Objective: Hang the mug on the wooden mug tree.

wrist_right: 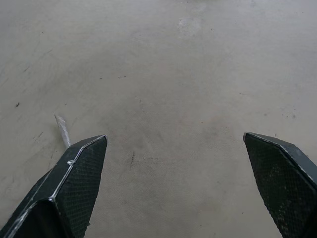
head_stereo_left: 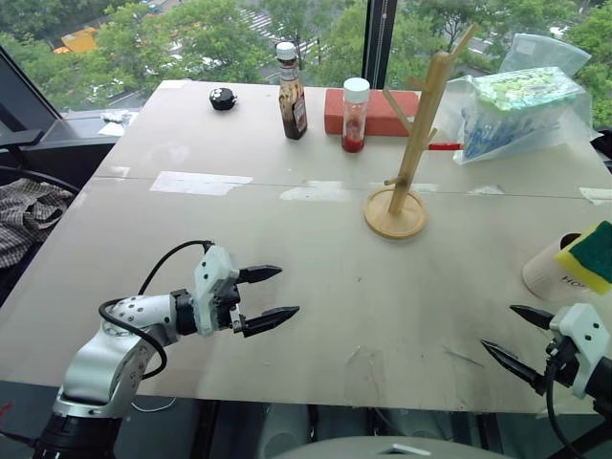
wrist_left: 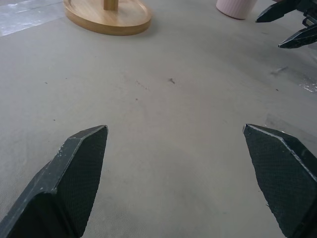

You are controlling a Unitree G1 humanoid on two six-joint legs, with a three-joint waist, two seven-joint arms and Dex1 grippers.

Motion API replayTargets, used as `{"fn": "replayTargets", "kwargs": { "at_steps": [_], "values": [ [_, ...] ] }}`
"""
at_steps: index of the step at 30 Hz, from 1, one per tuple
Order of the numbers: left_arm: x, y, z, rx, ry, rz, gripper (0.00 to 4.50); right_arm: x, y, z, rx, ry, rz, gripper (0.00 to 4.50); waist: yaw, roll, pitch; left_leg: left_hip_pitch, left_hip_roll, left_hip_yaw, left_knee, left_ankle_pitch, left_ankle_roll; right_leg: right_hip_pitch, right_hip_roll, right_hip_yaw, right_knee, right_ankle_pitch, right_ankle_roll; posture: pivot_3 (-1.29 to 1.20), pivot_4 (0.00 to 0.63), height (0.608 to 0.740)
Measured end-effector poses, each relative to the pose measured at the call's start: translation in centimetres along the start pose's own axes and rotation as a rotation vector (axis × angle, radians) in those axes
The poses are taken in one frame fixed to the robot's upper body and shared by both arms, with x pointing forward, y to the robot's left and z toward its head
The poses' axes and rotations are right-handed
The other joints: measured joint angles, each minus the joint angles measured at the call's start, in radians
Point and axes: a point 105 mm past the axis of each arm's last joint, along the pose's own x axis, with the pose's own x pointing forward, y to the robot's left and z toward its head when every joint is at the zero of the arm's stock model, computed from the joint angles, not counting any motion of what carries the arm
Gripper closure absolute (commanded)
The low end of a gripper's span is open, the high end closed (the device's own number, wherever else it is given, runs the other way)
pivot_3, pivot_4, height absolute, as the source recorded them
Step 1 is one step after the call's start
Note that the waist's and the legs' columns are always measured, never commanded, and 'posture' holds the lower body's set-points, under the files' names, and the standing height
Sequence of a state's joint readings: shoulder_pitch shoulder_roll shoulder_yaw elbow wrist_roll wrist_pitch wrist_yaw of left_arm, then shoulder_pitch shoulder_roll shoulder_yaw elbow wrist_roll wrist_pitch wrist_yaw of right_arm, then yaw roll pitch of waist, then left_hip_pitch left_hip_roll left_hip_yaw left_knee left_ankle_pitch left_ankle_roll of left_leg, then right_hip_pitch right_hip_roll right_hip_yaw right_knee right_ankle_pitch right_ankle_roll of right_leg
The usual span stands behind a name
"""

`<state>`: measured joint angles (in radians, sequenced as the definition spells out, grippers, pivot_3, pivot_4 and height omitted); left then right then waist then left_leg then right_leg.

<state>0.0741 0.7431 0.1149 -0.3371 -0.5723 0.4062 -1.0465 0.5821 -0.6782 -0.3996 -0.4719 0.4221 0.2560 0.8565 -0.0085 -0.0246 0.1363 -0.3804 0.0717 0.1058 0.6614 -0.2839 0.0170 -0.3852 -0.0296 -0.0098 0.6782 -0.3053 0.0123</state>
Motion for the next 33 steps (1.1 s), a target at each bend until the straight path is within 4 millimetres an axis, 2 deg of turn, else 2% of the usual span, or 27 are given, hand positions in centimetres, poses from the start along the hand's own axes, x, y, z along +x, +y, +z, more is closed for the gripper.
{"fn": "replayTargets", "kwargs": {
  "at_steps": [3,6,8,11,12,14,16,18,20,21,23,25,30,33],
  "values": [
    [0.4,0.1,0.5,0.003,-0.007,-0.013,0.0,0.2,-0.2,0.1,0.01,-0.022,-0.023,0.05,0.002,0.0,0.0,0.0,0.0,0.0,0.0,0.0,0.0,0.0,0.0,0.0,0.0,0.0,0.0,0.0,0.15,0.74],
    [2.2,-0.5,3.4,0.066,-0.087,-0.094,0.0,0.7,-0.2,1.0,0.021,-0.082,-0.043,0.05,0.01,0.001,0.0,-0.001,-0.001,-0.001,0.002,0.0,0.0,0.0,0.0,-0.001,0.0,0.0,0.0,0.0,0.15,0.74],
    [2.7,-1.4,4.4,0.088,-0.118,-0.149,0.0,0.1,0.3,1.6,0.028,-0.106,-0.025,0.05,0.012,0.001,0.0,-0.001,-0.001,-0.001,0.001,0.0,0.0,0.0,0.0,-0.001,0.0,0.0,0.0,0.0,0.15,0.74],
    [3.2,-2.2,4.6,0.076,-0.129,-0.207,0.0,-0.6,0.8,4.2,0.011,-0.19,0.0,0.05,0.011,0.001,0.0,-0.001,-0.001,-0.003,0.001,0.0,0.0,0.0,0.002,0.0,0.0,0.0,0.0,0.0,0.15,0.74],
    [3.5,-2.3,5.1,0.083,-0.147,-0.223,0.0,-0.4,0.9,6.1,-0.029,-0.24,0.007,0.05,0.004,0.001,0.001,-0.001,-0.001,-0.005,0.001,0.0,0.0,0.0,0.003,0.001,0.0,0.0,0.0,0.0,0.15,0.74],
    [3.7,-2.3,5.6,0.097,-0.164,-0.236,0.0,0.0,0.8,7.8,-0.059,-0.274,0.003,0.05,0.0,0.001,0.001,0.0,-0.001,-0.005,0.001,0.0,0.0,0.0,0.002,0.001,0.001,0.0,0.0,0.0,0.15,0.74],
    [4.2,-2.6,6.7,0.117,-0.194,-0.277,0.0,0.7,0.2,10.3,-0.162,-0.228,-0.017,0.05,-0.005,0.002,0.002,0.0,-0.002,-0.004,0.003,0.0,0.0,0.0,0.002,0.002,0.001,0.001,0.001,0.0,0.15,0.74],
    [4.4,-2.8,7.2,0.13,-0.205,-0.301,0.0,0.5,-0.3,12.2,-0.238,-0.193,-0.048,0.05,-0.001,0.001,0.001,0.0,-0.003,-0.006,0.003,0.0,0.0,0.001,0.005,0.001,0.001,0.001,0.001,0.0,0.15,0.74],
    [4.4,-2.8,7.0,0.12,-0.2,-0.31,0.0,0.2,-1.1,12.8,-0.264,-0.119,-0.075,0.05,0.004,0.001,0.002,-0.001,-0.003,-0.006,0.004,0.0,0.0,0.002,0.006,0.001,0.0,0.001,0.001,0.0,0.15,0.74],
    [4.4,-2.6,7.0,0.118,-0.198,-0.31,0.0,-0.2,-1.9,13.1,-0.29,-0.053,-0.101,0.05,0.006,0.003,0.003,-0.001,-0.003,-0.006,0.004,0.0,0.0,0.002,0.006,0.001,0.0,0.001,0.001,0.0,0.15,0.74],
    [4.4,-2.4,7.3,0.133,-0.199,-0.32,0.0,-2.6,-4.5,14.1,-0.338,0.078,-0.225,0.05,0.018,0.001,0.003,-0.002,-0.003,-0.007,0.004,0.0,0.0,0.003,0.006,0.001,-0.002,0.001,0.001,0.0,0.15,0.74],
    [4.4,-2.6,7.3,0.134,-0.199,-0.335,0.0,-4.1,-5.4,14.2,-0.319,0.146,-0.266,0.05,0.024,0.001,0.003,-0.003,-0.003,-0.007,0.004,0.0,0.0,0.003,0.007,0.001,-0.004,0.001,0.002,0.0,0.15,0.74],
    [4.2,-2.9,7.6,0.153,-0.204,-0.381,0.0,-7.3,-6.3,12.7,-0.214,0.319,-0.323,0.05,0.023,0.001,0.003,-0.004,-0.003,-0.008,0.004,0.0,0.0,0.003,0.007,0.0,-0.008,0.0,0.002,0.0,0.15,0.74],
    [4.1,-3.0,7.9,0.162,-0.212,-0.406,0.0,-7.8,-6.4,11.9,-0.188,0.369,-0.333,0.05,0.02,0.001,0.003,-0.004,-0.003,-0.008,0.004,0.0,0.0,0.003,0.007,0.001,-0.008,0.0,0.002,0.0,0.15,0.74]
  ]
}}
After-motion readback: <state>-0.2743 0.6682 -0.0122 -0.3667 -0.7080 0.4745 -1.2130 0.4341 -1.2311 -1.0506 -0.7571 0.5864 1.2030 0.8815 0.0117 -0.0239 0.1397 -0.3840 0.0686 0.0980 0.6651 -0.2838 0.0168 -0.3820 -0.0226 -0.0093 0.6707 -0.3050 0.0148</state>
